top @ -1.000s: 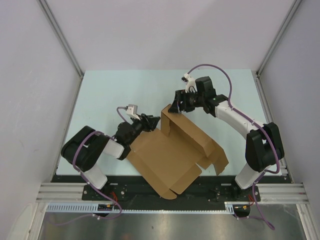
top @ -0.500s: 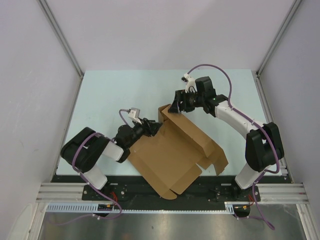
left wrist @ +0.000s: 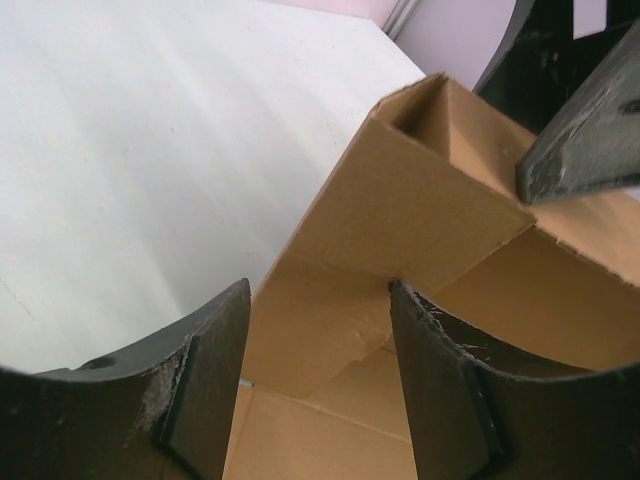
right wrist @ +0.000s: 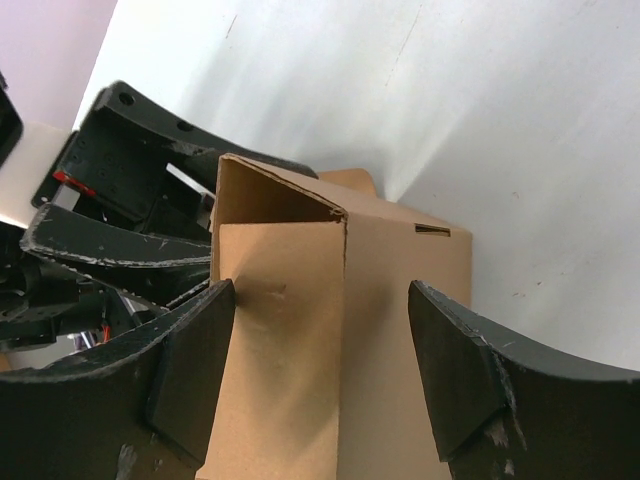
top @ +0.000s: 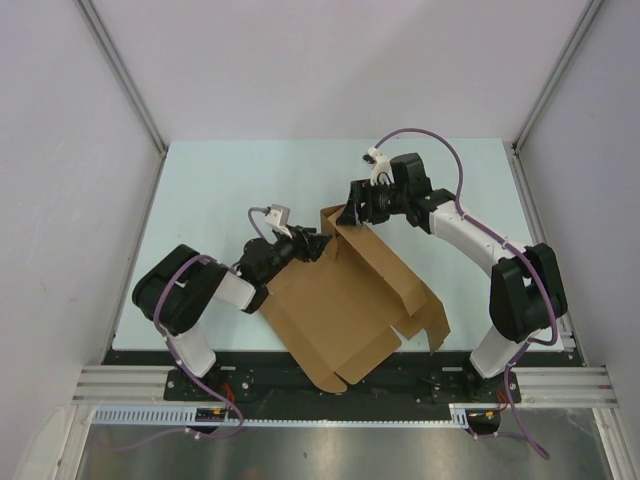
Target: Fold the paper box
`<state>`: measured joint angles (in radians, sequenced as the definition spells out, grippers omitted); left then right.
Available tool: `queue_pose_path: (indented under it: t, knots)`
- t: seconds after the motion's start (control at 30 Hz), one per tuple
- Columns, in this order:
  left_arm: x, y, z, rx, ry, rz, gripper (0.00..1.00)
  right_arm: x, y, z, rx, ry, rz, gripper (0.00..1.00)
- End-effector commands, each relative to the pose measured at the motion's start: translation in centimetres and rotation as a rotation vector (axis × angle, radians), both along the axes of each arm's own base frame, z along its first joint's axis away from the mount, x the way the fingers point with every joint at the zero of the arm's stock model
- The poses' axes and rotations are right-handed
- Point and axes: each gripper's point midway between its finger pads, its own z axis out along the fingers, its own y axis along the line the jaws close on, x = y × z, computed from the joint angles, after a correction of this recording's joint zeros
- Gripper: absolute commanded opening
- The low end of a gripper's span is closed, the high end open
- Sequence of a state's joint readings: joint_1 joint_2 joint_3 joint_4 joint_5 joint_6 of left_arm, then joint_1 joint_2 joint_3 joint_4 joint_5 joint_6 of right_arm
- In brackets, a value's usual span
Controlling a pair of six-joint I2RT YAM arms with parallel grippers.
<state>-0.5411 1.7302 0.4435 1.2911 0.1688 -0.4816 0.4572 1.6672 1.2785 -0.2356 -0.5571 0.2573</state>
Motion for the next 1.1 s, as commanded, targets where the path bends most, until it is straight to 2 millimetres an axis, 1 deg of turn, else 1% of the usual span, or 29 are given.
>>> queue_pose_path:
  t: [0.0, 0.13, 0.17, 0.33, 0.53, 0.67, 0.73, 0.77, 0.9, 1.07]
  knots:
    - [1.8, -0.7, 4.8, -0.045, -0.183, 0.019, 0.64, -0.3, 0.2, -1.2, -0.021, 0.025, 0.019, 0.74]
    - [1.9, -1.1, 4.7, -0.038, -0.191, 0.003, 0.64, -0.3, 0.1, -1.2, -0.012, 0.037, 0.019, 0.74]
    - [1.8, -1.1, 4.7, -0.041, -0.19, 0.002, 0.64, 0.0, -0.2, -1.2, -0.006, 0.037, 0.012, 0.74]
    - [1.4, -0.6, 4.7, -0.036, -0.201, 0.01, 0.64, 0.6, -0.9, 0.1, 0.035, 0.033, -0.006, 0.75]
    - [1.9, -0.6, 5.2, -0.021, -0.213, 0.018, 0.65, 0.7, -1.3, 1.0, 0.053, 0.022, -0.016, 0.77]
    - [2.0, -0.9, 5.0, -0.004, -0.208, 0.006, 0.65, 0.8, -1.6, 1.5, 0.034, -0.004, -0.03, 0.79]
    - [2.2, -0.9, 4.6, 0.0, -0.199, 0.008, 0.65, 0.8, -1.6, 1.9, 0.012, -0.017, -0.025, 0.8]
    - [2.1, -1.0, 4.5, 0.001, -0.195, 0.005, 0.64, 0.7, -1.7, 1.6, -0.012, -0.016, -0.025, 0.8]
    - [2.2, -1.2, 3.9, 0.01, -0.184, 0.004, 0.64, 0.7, -1.3, 2.5, -0.022, -0.038, -0.025, 0.8]
    - [2.6, -1.4, 4.0, 0.041, -0.191, 0.015, 0.65, 0.4, -0.8, 2.8, -0.01, -0.024, -0.005, 0.8]
